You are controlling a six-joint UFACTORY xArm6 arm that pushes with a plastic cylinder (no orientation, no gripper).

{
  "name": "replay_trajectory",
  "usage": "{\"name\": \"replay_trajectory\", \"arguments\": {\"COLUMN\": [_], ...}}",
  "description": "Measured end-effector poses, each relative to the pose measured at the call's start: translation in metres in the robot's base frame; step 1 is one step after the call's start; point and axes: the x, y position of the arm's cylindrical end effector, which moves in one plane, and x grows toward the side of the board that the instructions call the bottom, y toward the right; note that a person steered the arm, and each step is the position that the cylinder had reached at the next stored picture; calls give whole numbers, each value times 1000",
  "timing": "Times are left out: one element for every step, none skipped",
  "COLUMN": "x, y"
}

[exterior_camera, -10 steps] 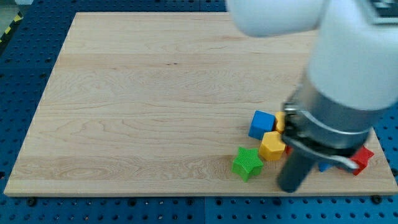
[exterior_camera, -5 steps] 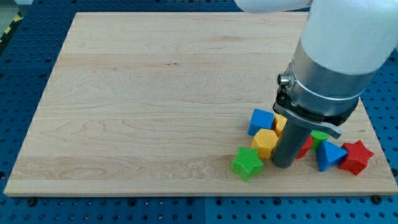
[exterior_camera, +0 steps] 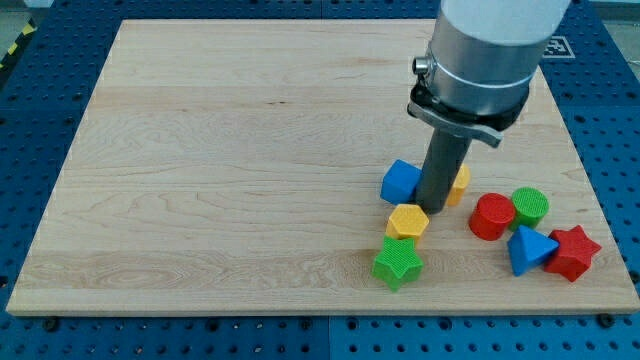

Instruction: Push the yellow heart slightly up

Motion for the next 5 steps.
{"name": "replay_trajectory", "arguments": {"x": [-2,3,7,6,-7], "y": [0,0,6,19,20]}}
